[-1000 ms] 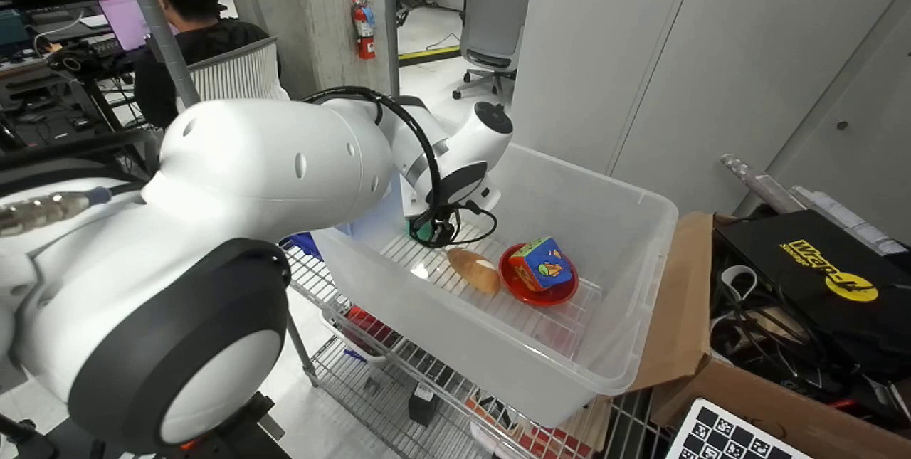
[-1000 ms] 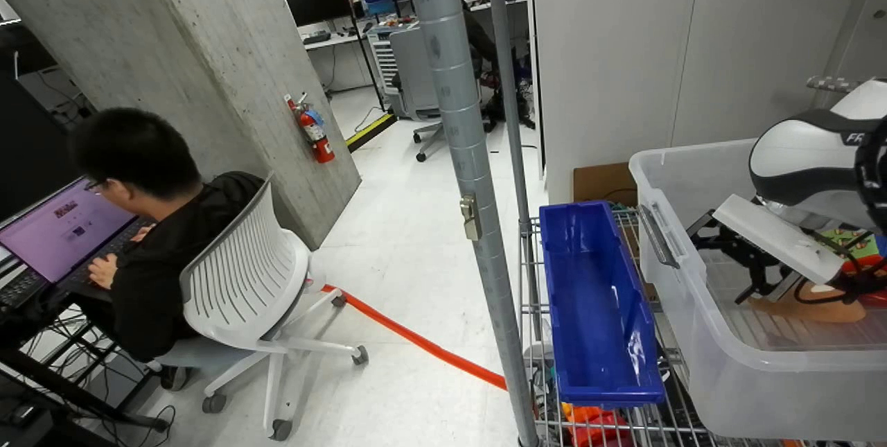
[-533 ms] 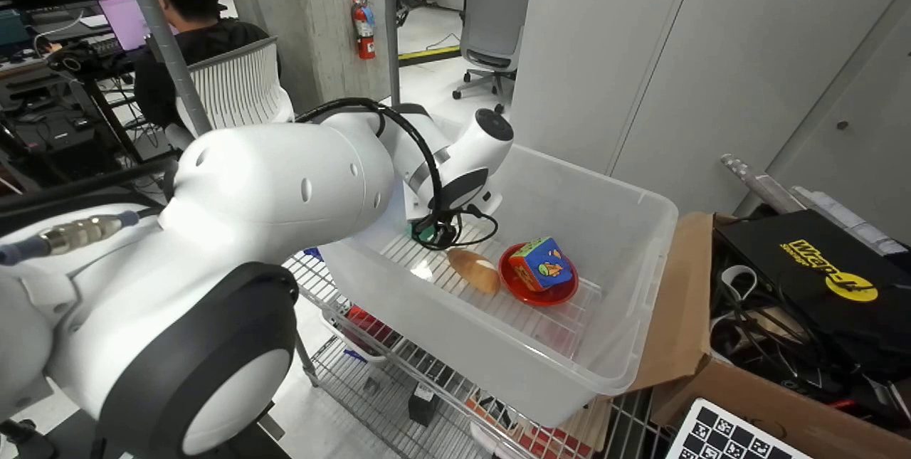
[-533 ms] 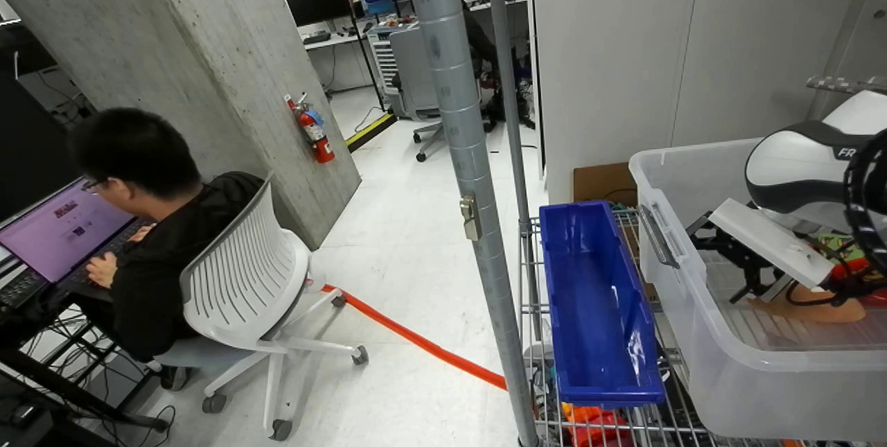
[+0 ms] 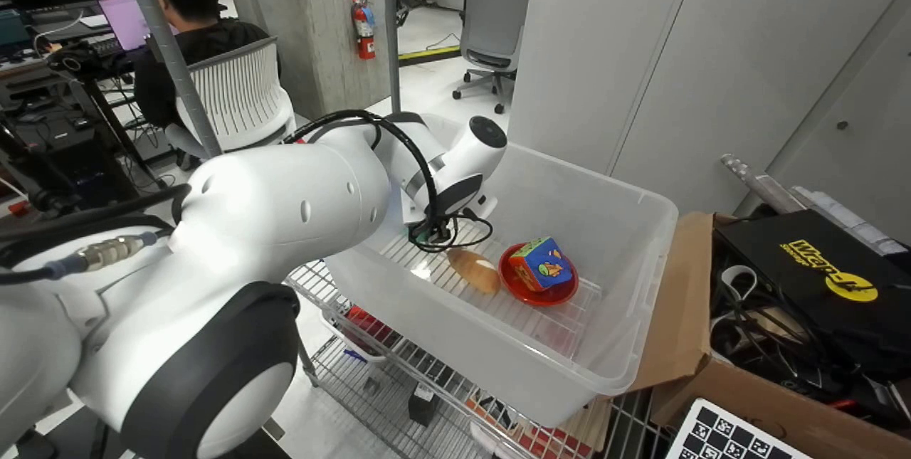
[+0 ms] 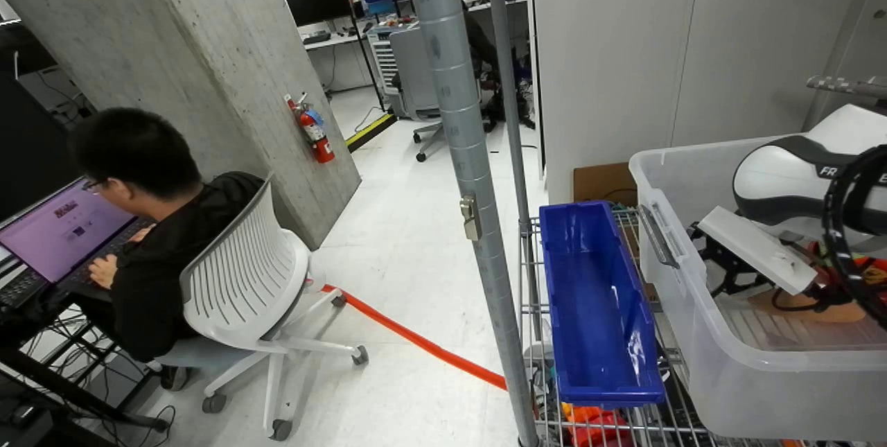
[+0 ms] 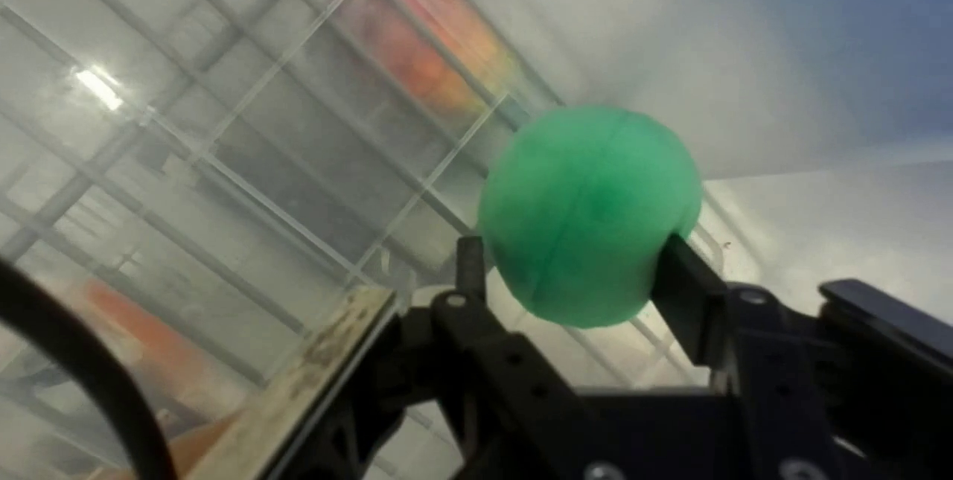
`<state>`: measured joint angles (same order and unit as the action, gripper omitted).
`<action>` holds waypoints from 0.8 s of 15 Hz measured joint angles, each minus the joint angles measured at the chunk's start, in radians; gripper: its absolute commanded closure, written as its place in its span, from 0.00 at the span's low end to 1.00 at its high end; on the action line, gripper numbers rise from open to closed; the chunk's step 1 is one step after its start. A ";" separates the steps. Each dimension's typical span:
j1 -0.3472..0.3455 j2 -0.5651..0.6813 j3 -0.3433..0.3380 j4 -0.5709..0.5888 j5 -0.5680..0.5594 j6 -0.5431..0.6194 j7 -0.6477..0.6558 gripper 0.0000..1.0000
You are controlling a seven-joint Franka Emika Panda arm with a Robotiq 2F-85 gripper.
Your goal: Move the green plush toy inside the container forwards
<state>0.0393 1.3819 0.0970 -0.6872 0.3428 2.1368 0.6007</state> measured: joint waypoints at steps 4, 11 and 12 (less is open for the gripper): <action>0.005 0.018 0.002 0.038 0.000 -0.001 0.010 0.97; 0.013 0.007 -0.018 0.054 -0.010 -0.003 0.042 0.97; 0.013 -0.002 -0.024 0.054 -0.010 -0.003 0.044 0.97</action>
<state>0.0518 1.3802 0.0732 -0.6334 0.3328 2.1336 0.6443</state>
